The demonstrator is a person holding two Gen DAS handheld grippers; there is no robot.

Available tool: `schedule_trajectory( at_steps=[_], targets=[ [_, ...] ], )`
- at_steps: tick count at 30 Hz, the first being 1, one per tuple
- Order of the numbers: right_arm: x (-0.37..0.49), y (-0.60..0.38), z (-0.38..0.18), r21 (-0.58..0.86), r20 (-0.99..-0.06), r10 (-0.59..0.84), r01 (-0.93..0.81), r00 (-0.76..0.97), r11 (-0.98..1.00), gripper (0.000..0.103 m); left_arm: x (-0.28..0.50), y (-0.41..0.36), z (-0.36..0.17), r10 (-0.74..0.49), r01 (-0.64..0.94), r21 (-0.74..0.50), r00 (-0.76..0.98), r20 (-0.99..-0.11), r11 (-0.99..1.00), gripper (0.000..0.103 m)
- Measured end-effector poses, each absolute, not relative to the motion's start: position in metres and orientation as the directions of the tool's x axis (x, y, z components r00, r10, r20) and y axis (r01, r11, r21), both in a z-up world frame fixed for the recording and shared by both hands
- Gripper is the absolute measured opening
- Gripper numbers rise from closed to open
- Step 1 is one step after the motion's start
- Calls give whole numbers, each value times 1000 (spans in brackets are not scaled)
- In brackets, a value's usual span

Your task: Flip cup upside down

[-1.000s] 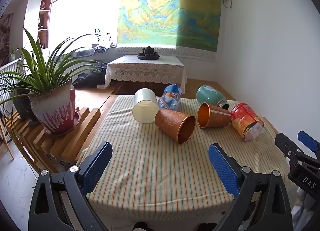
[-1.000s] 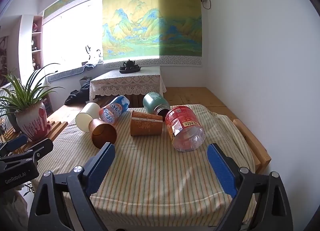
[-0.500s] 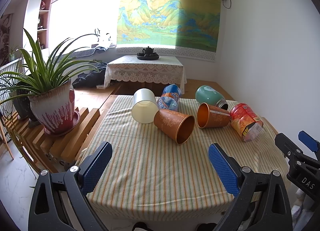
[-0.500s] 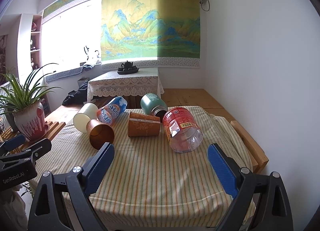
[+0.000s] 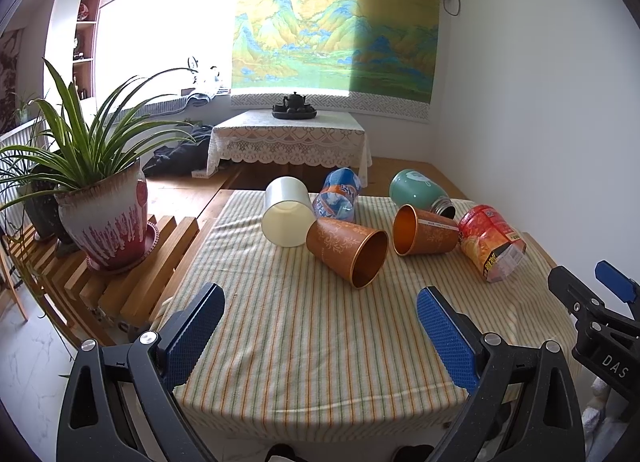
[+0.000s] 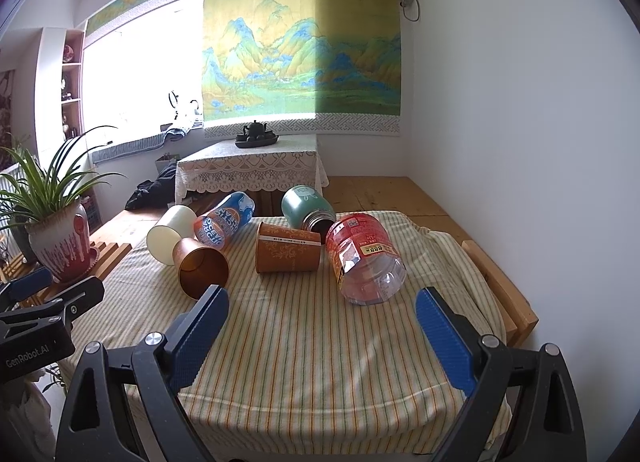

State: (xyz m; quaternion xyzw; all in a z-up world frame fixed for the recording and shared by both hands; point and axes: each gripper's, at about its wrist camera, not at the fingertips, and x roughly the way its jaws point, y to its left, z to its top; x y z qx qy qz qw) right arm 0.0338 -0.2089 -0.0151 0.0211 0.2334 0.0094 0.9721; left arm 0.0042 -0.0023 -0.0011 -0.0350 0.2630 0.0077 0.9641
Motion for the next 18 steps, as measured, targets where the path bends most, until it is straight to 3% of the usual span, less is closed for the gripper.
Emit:
schedule_trajectory(
  at_steps=[18],
  targets=[
    [36, -208, -16, 46, -456, 28, -8, 890, 999, 93, 6, -2, 0, -9, -26, -63, 861, -508, 998, 99]
  ],
)
